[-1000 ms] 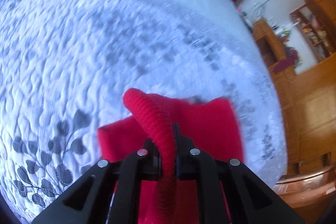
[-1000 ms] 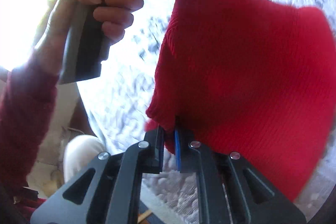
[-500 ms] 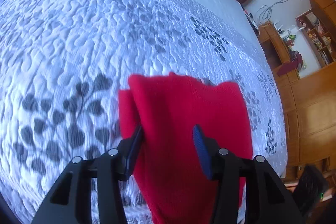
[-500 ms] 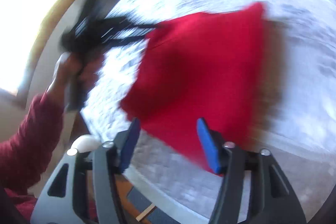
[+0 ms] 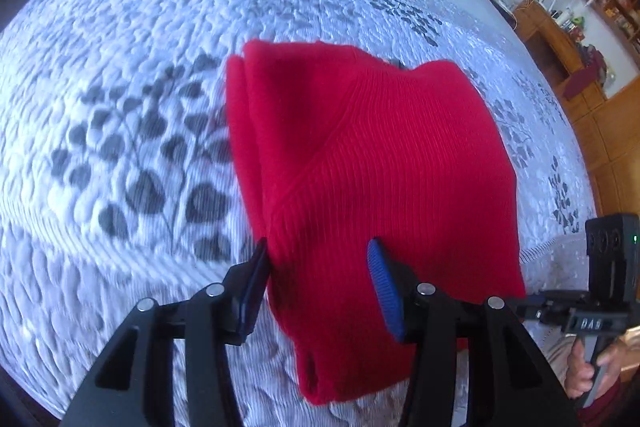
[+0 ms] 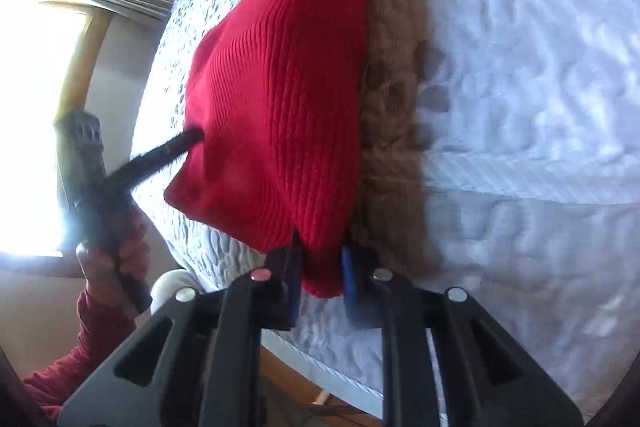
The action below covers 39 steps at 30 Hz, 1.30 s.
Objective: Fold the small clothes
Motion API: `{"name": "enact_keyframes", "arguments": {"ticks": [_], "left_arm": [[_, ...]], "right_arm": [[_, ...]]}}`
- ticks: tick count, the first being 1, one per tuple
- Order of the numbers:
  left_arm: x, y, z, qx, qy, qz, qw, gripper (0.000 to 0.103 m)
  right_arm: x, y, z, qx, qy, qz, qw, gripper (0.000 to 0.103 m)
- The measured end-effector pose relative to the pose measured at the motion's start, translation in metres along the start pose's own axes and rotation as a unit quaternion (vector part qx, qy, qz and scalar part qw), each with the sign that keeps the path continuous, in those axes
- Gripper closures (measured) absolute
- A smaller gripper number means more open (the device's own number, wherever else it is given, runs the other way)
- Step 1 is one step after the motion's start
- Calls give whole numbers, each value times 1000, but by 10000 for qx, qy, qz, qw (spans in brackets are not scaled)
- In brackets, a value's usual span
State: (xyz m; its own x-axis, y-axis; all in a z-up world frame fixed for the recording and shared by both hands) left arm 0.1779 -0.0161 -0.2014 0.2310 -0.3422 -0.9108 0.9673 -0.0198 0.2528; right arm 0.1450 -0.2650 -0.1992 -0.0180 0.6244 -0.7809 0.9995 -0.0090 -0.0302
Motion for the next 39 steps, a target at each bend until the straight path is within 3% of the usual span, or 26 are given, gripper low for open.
{"name": "enact_keyframes", "arguments": {"ticks": [3, 5, 8, 9, 10, 12, 16, 19, 23, 27, 28, 30, 31, 33, 35, 39], "left_arm": [[12, -18, 3, 207, 172, -109, 9996, 48], [16, -24, 4, 367, 299, 15, 9989, 47], [10, -20, 6, 363, 281, -93, 9989, 49], [5, -16, 5, 342, 165, -158, 9992, 50], [1, -12, 4, 301, 46, -193, 9993, 50], [-13, 6, -3, 116, -177, -103, 9997, 48], [-20, 57, -22, -85, -56, 160, 9998, 45], [0, 96, -33, -453, -281, 73, 9986, 45], [22, 124, -38, -808, -601, 3, 9949, 45], [40, 133, -38, -933, -831, -126, 9921, 47], [42, 133, -39, -915, -784, -128, 9926, 59], [43, 132, -41, -852, -712, -77, 9938, 77], [40, 130, -44, -860, -695, -34, 9939, 89], [30, 123, -51, -949, -716, 78, 9929, 91], [23, 114, -56, -757, -316, 199, 9964, 92], [33, 101, -61, -633, -14, 144, 9979, 92]], "right_arm": [[3, -4, 11, -94, -627, -129, 9979, 89], [10, -2, 14, -29, -679, -213, 9975, 88], [4, 4, 4, -257, -793, -295, 9961, 81], [-3, 6, -1, -282, -773, -251, 9963, 73], [-17, 13, -4, -309, -749, -102, 9967, 57], [-36, 27, -10, -408, -724, 138, 9964, 48], [-64, 87, -7, -324, -500, 467, 9971, 42], [-51, 147, -1, -46, -172, 414, 9990, 40], [-24, 198, 8, 277, 10, 247, 9993, 38], [-5, 224, 14, 396, 216, 120, 9989, 49], [0, 228, 14, 421, 320, 56, 9986, 65], [7, 231, 12, 400, 422, -42, 9983, 87], [7, 233, 7, 270, 328, -30, 9991, 90], [3, 234, -6, -97, 260, 62, 9996, 92], [1, 234, -16, -390, 210, 164, 9989, 92], [19, 234, 7, -214, -618, 10, 9979, 93]]}}
Point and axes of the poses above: each gripper's, at about its wrist camera, not at the fingertips, and x roughly the way its jaws point, z to its right, y to its top, the point moved 6 cm from there along x, roughly the way its jaws point, and after that the axes turned 5 degrees about -z, right-handed, at the moved point
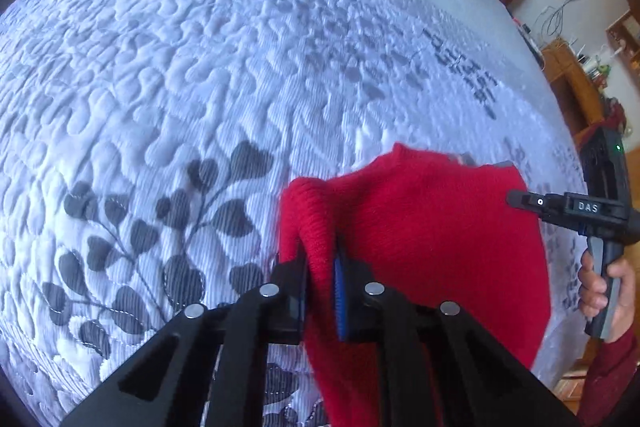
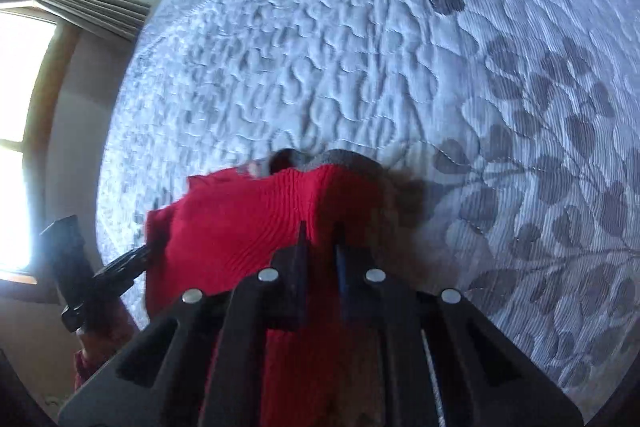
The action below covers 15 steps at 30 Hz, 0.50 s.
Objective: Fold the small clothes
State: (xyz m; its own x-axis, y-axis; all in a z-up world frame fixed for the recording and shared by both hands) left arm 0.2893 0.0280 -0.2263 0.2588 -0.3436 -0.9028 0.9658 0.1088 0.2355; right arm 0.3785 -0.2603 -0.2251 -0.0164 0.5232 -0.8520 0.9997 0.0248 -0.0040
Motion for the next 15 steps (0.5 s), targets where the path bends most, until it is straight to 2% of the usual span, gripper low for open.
{"name": "enact_keyframes", "arguments": {"ticks": [3, 5, 6, 8, 10, 12, 15], "left_arm": [[5, 5, 5, 165, 169, -7, 9997, 91], [1, 6, 8, 254, 195, -70, 9995, 84], [-4, 5, 8, 251, 195, -73, 9995, 80], [-20, -4, 9, 239, 172, -87, 9995, 56], [-36, -21, 12, 202, -8, -99, 9997, 53], [-46, -51, 21, 244, -220, -283, 9991, 51], [-46, -95, 36, 368, -285, -550, 9974, 50]], "right_arm": [[8, -3, 6, 94, -104, -16, 9999, 90], [-3, -9, 4, 86, -195, 81, 9997, 74], [-8, -12, 3, 62, -275, 140, 9995, 59], [-29, -31, 0, -72, -298, 284, 9991, 55], [-43, -56, -5, -128, -168, 266, 9994, 54], [-52, -90, -13, -307, -211, 220, 9991, 51], [-46, -148, -19, -453, -220, 7, 9987, 47]]}}
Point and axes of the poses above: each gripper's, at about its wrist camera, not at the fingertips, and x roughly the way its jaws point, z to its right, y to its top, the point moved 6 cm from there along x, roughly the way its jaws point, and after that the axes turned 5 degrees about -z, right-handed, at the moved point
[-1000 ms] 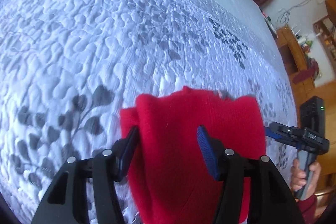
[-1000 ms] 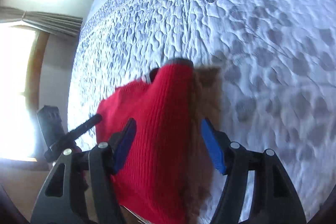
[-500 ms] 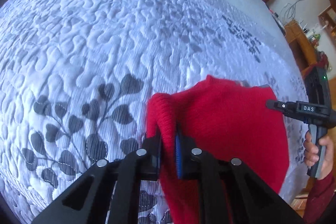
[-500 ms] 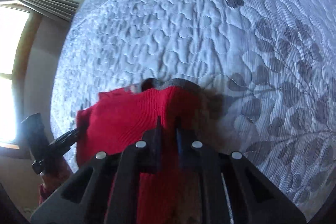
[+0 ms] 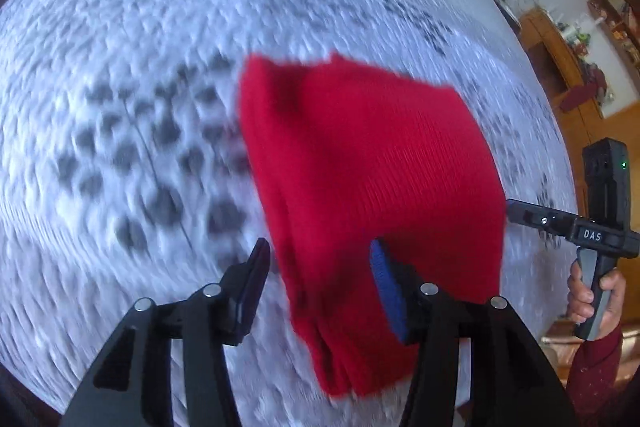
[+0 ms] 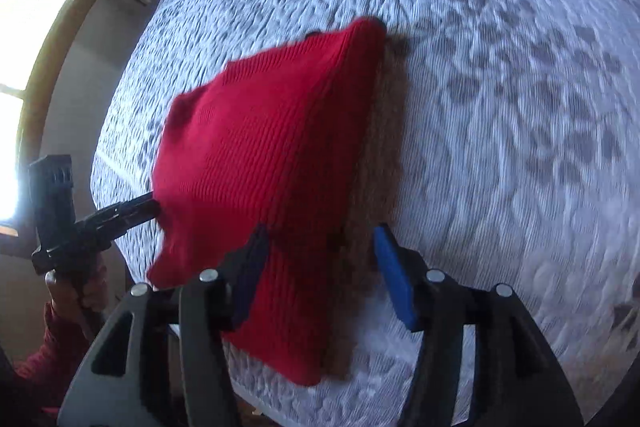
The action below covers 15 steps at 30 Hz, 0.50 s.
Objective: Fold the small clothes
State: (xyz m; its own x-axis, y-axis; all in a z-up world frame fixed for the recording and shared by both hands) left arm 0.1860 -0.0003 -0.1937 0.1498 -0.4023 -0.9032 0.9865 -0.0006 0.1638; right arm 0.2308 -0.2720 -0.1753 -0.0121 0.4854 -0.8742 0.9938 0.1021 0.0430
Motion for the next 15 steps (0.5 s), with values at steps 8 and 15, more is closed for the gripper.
{"name": "enact_keyframes", "arguments": {"ticks": [8, 15], "left_arm": [[19, -54, 19, 132, 136, -217, 9996, 79], [22, -63, 13, 475, 527, -261, 9971, 87]], "right_arm": [[25, -76, -1, 346, -62, -96, 9993, 54], [35, -84, -5, 467, -34, -234, 9986, 82]]}}
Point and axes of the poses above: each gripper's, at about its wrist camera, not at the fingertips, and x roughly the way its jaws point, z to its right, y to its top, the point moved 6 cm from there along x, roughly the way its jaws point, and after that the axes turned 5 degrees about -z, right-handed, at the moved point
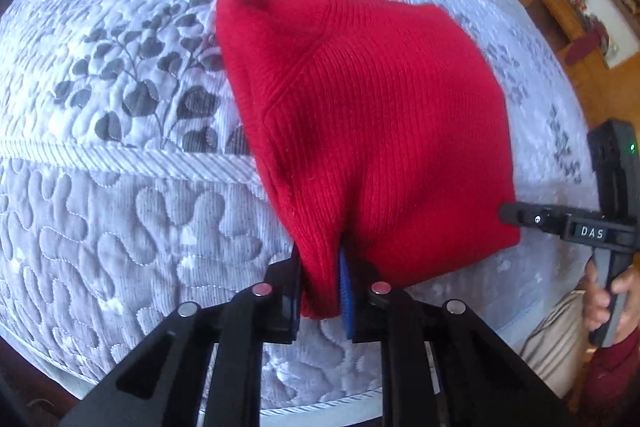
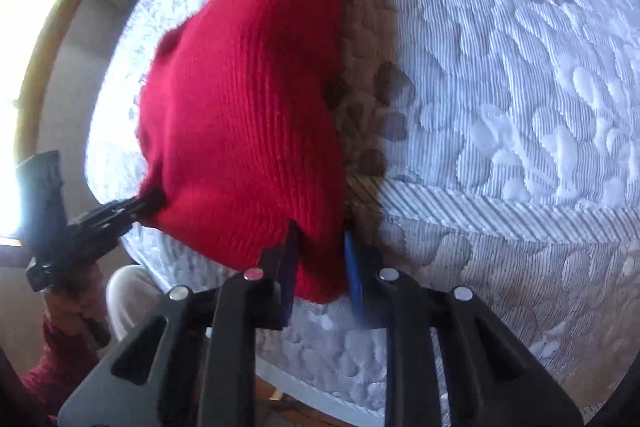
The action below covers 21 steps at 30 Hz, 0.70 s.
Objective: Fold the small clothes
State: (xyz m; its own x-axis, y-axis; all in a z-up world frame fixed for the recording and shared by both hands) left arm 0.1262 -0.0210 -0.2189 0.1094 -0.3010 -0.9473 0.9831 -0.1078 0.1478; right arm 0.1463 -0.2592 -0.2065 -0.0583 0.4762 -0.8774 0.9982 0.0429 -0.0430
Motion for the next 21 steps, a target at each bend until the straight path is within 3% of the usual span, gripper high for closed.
{"name": "enact_keyframes", "arguments": {"ticks": [3, 5, 6, 9, 11, 15, 21], "left_arm": [[7, 0, 4, 215, 228, 62, 9995, 86], [-1, 3, 6, 159, 72, 94, 9998, 84], [-5, 4, 6, 115, -29, 98, 9999, 82], [-29, 14, -6, -88, -264, 378, 9989, 51], [-45, 33, -19, -284, -330, 732, 9964, 35], [-45, 75, -40, -840, -781, 806, 9901, 34], [-11, 116, -47, -1068, -827, 439, 9899, 35]], "right_arm": [[8, -1, -3, -93, -165, -6, 9998, 82], [3, -2, -4, -36, -59, -49, 10000, 82], [0, -1, -4, -31, 15, -71, 10000, 75], [-22, 5, -9, -124, 74, 138, 9998, 38], [-36, 18, -11, -158, 131, 335, 9992, 37], [-49, 58, -13, -81, 523, 477, 9975, 29], [-30, 102, -8, -176, 66, 173, 9997, 29]]}}
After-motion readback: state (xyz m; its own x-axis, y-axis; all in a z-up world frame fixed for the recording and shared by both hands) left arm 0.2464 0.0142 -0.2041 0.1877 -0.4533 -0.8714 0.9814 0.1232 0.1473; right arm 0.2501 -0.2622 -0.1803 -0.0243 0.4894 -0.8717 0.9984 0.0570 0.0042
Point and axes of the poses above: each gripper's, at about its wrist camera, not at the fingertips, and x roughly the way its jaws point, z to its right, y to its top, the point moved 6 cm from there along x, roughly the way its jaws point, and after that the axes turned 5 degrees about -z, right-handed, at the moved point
